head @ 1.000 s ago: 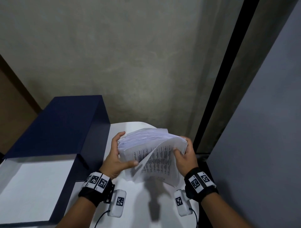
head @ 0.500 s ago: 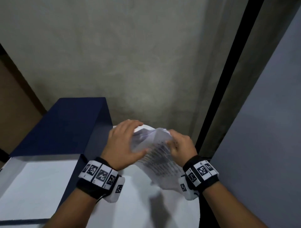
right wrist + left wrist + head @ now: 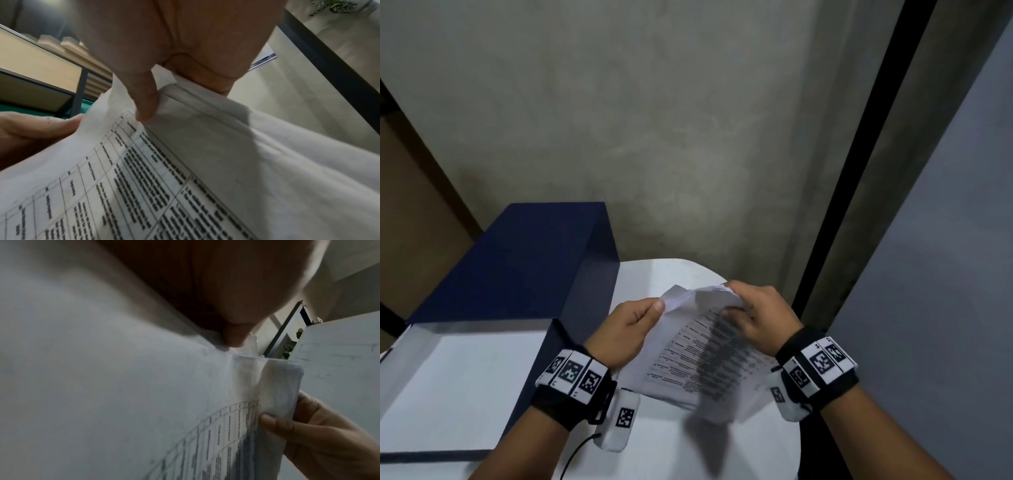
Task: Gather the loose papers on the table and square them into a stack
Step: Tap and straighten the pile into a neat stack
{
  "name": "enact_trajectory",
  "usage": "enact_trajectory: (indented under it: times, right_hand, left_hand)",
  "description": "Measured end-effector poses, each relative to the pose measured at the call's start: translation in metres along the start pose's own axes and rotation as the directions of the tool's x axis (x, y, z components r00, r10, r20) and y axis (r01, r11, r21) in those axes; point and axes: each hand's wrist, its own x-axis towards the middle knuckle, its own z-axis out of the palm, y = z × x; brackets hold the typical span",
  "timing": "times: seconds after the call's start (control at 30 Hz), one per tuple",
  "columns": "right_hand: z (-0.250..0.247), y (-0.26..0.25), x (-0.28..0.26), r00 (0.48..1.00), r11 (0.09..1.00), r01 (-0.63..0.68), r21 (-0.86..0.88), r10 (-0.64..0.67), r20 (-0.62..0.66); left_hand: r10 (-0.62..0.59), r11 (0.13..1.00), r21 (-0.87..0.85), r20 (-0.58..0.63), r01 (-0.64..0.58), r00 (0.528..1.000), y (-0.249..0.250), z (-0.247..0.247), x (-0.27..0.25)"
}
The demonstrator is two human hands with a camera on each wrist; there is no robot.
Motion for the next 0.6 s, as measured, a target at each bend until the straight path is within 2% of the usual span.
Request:
enact_trajectory:
  times: [0.1, 0.23, 0.33, 0.4, 0.43, 0.47, 0.53, 0.6]
  right_hand:
    - [0.007, 0.006, -0.003, 0.999, 0.997, -0.018, 0.08, 0.016, 0.03]
    - [0.012, 0.008, -0.01, 0.998, 0.982, -0.052, 0.18, 0.056, -0.014]
    - [0.013, 0.013, -0.013, 0.986, 0.962, -0.127, 0.244, 0.15, -0.079]
    - [0.012, 0.023, -0.016, 0.953, 0.903, -0.191, 0.385, 0.264, -0.147]
    - [0.011, 0.029, -0.018, 0.933, 0.85, -0.209, 0.483, 0.321, -0.162]
    - [0.011, 0.035, -0.021, 0.913, 0.789, -0.221, 0.573, 0.374, -0.163]
    - [0.012, 0.045, -0.024, 0.879, 0.706, -0.23, 0.67, 0.445, -0.167]
    - [0.017, 0.05, -0.026, 0.858, 0.68, -0.217, 0.7, 0.475, -0.195]
  left_hand:
    - [0.068, 0.986, 0.152, -0.029, -0.063, 0.997, 0.006, 0.001, 0.003]
    - [0.104, 0.943, 0.319, -0.021, -0.092, 0.994, 0.019, 0.0, 0.004]
    - [-0.015, 0.927, 0.375, -0.018, 0.02, 1.0, 0.028, -0.01, 0.0]
    - [-0.122, 0.895, 0.431, -0.016, 0.117, 0.992, 0.027, -0.027, -0.006]
    - [-0.162, 0.901, 0.406, -0.007, 0.151, 0.987, 0.022, -0.035, -0.008]
    - [-0.184, 0.937, 0.306, 0.033, 0.165, 0.982, 0.016, -0.04, -0.011]
    - [-0.156, 0.985, -0.046, 0.156, 0.165, 0.975, 0.003, -0.038, -0.016]
    - [-0.166, 0.937, -0.283, 0.151, 0.204, 0.974, -0.012, -0.022, -0.015]
